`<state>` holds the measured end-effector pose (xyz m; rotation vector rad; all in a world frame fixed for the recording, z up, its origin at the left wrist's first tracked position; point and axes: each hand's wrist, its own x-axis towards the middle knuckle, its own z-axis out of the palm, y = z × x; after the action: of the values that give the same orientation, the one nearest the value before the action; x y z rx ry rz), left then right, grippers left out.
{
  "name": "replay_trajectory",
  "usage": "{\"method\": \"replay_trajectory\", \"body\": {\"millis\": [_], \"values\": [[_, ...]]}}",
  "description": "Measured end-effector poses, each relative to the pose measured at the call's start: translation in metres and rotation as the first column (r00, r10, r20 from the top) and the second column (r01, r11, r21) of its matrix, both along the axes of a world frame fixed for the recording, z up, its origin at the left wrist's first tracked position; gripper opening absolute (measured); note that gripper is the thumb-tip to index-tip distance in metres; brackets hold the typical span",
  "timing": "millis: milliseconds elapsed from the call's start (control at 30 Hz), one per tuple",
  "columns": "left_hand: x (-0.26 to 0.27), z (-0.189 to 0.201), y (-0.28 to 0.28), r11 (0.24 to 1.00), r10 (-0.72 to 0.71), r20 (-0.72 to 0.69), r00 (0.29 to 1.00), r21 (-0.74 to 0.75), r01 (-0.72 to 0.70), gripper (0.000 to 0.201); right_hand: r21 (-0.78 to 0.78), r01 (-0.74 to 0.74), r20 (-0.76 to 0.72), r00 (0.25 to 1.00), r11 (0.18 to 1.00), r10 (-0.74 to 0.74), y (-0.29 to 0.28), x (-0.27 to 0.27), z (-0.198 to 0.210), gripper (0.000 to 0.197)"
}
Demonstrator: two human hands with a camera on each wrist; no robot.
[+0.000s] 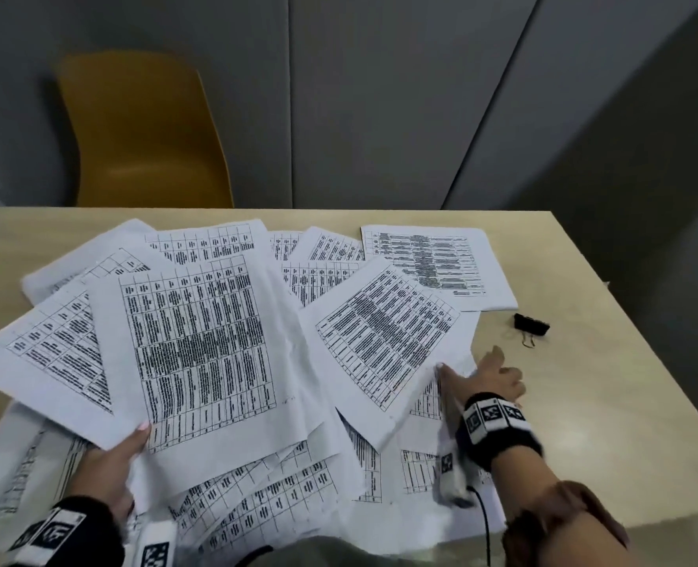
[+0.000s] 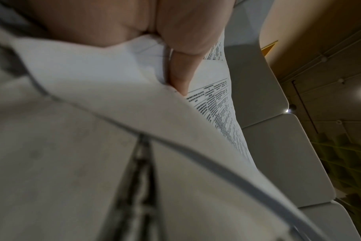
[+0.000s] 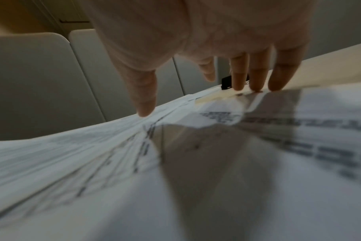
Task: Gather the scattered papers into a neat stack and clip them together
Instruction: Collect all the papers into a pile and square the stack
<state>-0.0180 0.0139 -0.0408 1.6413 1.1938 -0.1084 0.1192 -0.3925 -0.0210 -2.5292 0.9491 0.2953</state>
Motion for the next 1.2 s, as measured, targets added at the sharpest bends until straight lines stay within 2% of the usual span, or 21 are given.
{"method": "replay_trajectory", "body": {"millis": [100, 200, 333, 400, 533, 633, 733, 800, 867, 933, 1000, 1067, 1100, 1133, 1200], "values": [[0.003, -0.001, 0.000, 1.000, -0.015, 0.002, 1.000, -0.018, 0.015, 0.056, 0.089, -0.021, 0.017, 1.000, 0.996, 0.019, 0.003, 0.001, -0.003, 0.097], [0.006, -0.001, -0.001, 1.000, -0.014, -0.001, 1.000, -0.028, 0.014, 0.051, 0.222, -0.036, 0.060, 0.998, 0.974, 0.024, 0.009, 0.005, -0.002, 0.081], [0.006, 0.000, -0.002, 0.999, -0.035, -0.008, 0.999, -0.014, 0.035, 0.050, 0.347, 0.011, -0.010, 1.000, 0.938, -0.007, 0.015, 0.006, -0.005, 0.089], [0.006, 0.001, -0.002, 0.998, -0.056, -0.009, 0.998, -0.007, 0.056, 0.053, 0.396, 0.051, -0.035, 0.999, 0.917, -0.040, 0.015, 0.007, -0.007, 0.086], [0.008, 0.005, -0.006, 0.997, -0.074, 0.016, 0.997, -0.017, 0.074, 0.048, 0.422, 0.095, -0.040, 0.995, 0.902, -0.087, 0.016, 0.008, -0.005, 0.065], [0.011, 0.005, -0.008, 0.995, -0.102, 0.060, 0.993, -0.009, 0.102, 0.045, 0.579, 0.132, -0.066, 0.991, 0.805, -0.116, 0.019, 0.007, -0.007, 0.091], [0.012, 0.009, -0.011, 0.995, -0.097, 0.081, 0.992, -0.020, 0.099, 0.033, 0.555, 0.120, -0.077, 0.993, 0.823, -0.092, 0.026, -0.001, -0.010, 0.090], [0.012, 0.009, -0.011, 0.996, -0.090, 0.058, 0.994, -0.022, 0.091, 0.037, 0.576, 0.137, -0.036, 0.989, 0.806, -0.143, 0.024, -0.002, -0.019, 0.074], [0.012, 0.011, -0.012, 0.995, -0.096, 0.050, 0.994, -0.013, 0.097, 0.044, 0.597, 0.128, 0.044, 0.981, 0.792, -0.191, 0.028, -0.005, -0.017, 0.043], [0.012, 0.011, -0.012, 0.996, -0.092, 0.041, 0.995, 0.003, 0.092, 0.046, 0.635, 0.141, 0.105, 0.958, 0.760, -0.266, 0.030, -0.005, -0.018, 0.033], [0.013, 0.010, -0.012, 0.995, -0.102, 0.037, 0.994, 0.022, 0.101, 0.048, 0.672, 0.140, 0.112, 0.951, 0.727, -0.287, 0.031, -0.005, -0.020, 0.044], [0.013, 0.012, -0.015, 0.994, -0.103, 0.056, 0.993, 0.051, 0.100, 0.047, 0.682, 0.153, 0.035, 0.970, 0.716, -0.240, 0.033, -0.006, -0.019, 0.071], [0.013, 0.013, -0.017, 0.993, -0.108, 0.060, 0.992, 0.053, 0.105, 0.046, 0.649, 0.173, -0.038, 0.980, 0.740, -0.196, 0.034, -0.008, -0.017, 0.085], [0.013, 0.012, -0.017, 0.993, -0.113, 0.076, 0.991, 0.049, 0.109, 0.045, 0.596, 0.160, -0.099, 0.987, 0.787, -0.126, 0.034, -0.010, -0.016, 0.092], [0.014, 0.012, -0.017, 0.993, -0.119, 0.090, 0.989, 0.034, 0.117, 0.042, 0.527, 0.130, -0.104, 0.991, 0.840, -0.088, 0.036, -0.013, -0.018, 0.086]]}}
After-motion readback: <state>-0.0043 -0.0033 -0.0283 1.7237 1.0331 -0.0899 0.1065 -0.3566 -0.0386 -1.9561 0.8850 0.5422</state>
